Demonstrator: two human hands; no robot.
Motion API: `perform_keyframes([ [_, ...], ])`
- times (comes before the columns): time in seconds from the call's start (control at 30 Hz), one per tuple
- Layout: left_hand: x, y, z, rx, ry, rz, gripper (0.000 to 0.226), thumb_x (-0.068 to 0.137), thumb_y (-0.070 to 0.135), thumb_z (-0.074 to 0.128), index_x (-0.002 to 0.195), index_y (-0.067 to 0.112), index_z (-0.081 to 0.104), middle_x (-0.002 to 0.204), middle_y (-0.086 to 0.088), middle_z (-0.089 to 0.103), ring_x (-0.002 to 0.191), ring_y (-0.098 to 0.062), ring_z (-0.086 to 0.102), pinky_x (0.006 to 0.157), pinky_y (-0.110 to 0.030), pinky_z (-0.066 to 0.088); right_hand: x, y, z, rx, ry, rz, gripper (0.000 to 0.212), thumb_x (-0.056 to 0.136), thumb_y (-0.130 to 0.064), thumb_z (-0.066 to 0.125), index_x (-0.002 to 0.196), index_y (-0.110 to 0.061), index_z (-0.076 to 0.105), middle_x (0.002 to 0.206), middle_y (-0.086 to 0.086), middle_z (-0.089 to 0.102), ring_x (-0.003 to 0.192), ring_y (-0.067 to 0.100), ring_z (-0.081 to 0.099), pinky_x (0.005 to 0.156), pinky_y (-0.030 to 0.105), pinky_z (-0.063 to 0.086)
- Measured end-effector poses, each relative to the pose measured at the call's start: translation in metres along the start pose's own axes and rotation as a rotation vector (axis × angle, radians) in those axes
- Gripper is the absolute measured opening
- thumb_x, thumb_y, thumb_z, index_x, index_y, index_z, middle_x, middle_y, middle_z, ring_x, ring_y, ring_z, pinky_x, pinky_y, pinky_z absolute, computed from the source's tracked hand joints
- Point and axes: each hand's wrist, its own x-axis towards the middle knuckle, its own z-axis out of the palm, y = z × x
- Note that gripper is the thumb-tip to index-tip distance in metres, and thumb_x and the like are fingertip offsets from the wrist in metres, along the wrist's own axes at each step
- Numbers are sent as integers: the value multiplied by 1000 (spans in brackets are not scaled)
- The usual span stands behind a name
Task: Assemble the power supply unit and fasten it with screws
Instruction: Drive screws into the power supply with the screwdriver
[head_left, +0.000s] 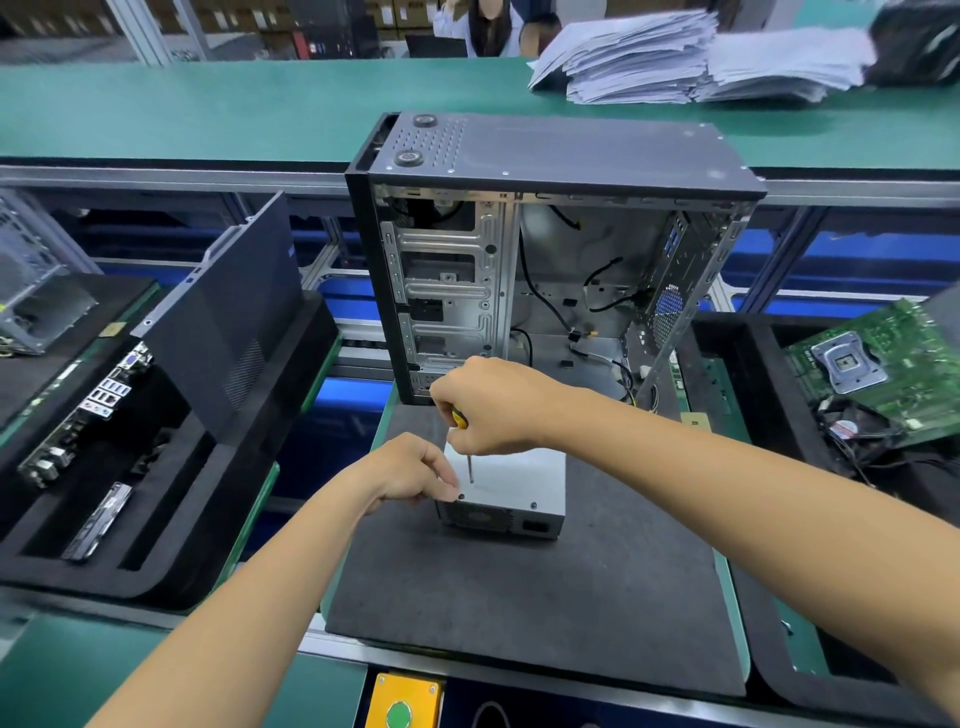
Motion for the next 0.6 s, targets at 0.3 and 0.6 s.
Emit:
perform_keyframes([
  [0.3,2,49,14,-49,159,438,13,82,19,73,86,8,67,70,0,64,62,-9,51,58,-19,39,-12,18,-13,23,99,130,20,81,-21,62,72,-12,46,63,-1,44,71,24,50,46,28,30],
  [0.6,31,124,66,-27,204,587,15,87,22,71,83,8,67,67,-2,65,56,-10,53,55,-26,44,-61,78,-25,271,359,488,30,87,-37,61,77,-11,53,78,3,56,75,24,52,64,36,42],
])
